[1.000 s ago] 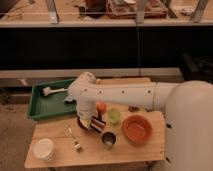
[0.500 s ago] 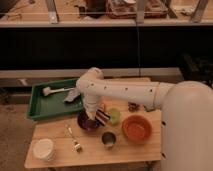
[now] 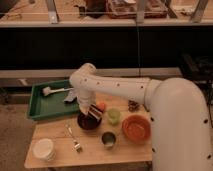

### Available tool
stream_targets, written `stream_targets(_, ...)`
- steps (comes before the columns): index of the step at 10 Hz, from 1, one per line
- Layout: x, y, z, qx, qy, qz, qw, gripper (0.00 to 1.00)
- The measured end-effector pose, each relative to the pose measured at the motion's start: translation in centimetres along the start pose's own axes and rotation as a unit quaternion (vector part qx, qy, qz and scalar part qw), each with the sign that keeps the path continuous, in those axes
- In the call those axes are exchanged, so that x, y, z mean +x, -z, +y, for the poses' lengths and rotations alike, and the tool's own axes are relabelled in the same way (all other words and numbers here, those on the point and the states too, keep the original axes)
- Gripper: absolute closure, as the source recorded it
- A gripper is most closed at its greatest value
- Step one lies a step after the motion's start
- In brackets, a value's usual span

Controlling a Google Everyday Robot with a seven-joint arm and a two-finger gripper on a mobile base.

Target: Wipe purple bowl with eraser

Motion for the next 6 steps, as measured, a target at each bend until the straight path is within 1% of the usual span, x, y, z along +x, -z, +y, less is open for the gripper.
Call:
stream_targets(2,1.8,-0.3,-2.1,0.007,0.031,0.001,0.9995,0.95)
stream_targets(3,2.1,-0.5,-3.0,0.011,0.044,0.000,0.9990,0.95)
stream_targets(4,1.9,-0.7,-3.5,0.014,0.051,-0.002,0.9986,0.95)
stream_targets(6,0.7,-0.9,-4.8,0.016,0.067,-0.009,0.9976,0.95)
